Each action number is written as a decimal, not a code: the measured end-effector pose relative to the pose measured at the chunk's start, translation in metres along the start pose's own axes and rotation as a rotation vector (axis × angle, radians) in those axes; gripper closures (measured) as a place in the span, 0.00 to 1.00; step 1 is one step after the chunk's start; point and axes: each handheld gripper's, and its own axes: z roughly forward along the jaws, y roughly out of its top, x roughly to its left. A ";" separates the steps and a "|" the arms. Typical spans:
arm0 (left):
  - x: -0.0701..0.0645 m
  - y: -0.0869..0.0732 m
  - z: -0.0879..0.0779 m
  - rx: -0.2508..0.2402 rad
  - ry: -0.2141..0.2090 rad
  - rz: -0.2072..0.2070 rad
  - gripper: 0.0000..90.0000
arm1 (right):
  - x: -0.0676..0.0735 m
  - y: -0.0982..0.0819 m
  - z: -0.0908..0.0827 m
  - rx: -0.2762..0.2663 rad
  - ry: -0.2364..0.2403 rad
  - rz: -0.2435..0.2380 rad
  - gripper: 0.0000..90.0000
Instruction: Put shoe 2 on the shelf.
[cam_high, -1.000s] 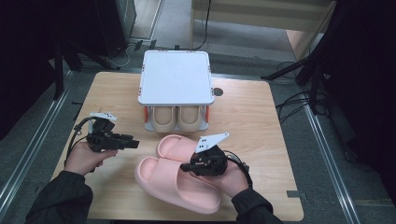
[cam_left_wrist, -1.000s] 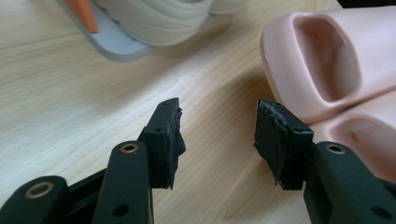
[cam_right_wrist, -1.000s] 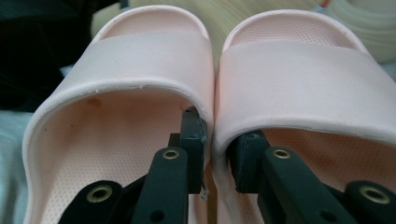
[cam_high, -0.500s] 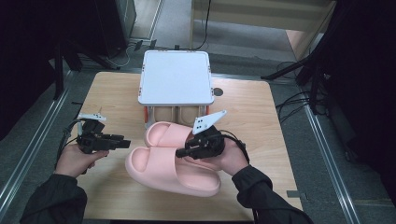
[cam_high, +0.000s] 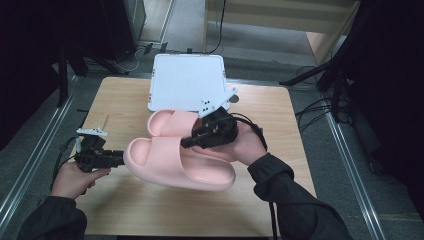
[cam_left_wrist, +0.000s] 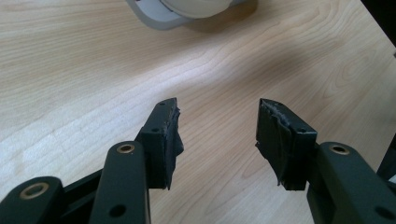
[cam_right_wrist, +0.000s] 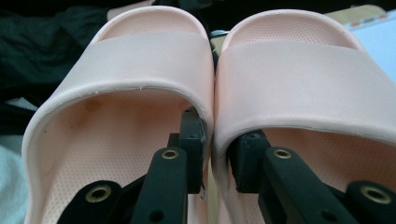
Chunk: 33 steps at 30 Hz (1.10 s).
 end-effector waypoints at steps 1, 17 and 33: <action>0.000 -0.001 0.000 -0.002 -0.001 -0.002 0.54 | -0.001 0.004 -0.001 -0.001 -0.003 -0.005 0.86; -0.002 -0.003 -0.001 0.002 -0.006 0.007 0.54 | -0.036 0.046 -0.013 -0.036 -0.215 0.187 0.86; -0.006 0.005 0.008 0.016 -0.033 0.029 0.54 | -0.085 0.077 -0.005 -0.052 -0.596 0.421 0.86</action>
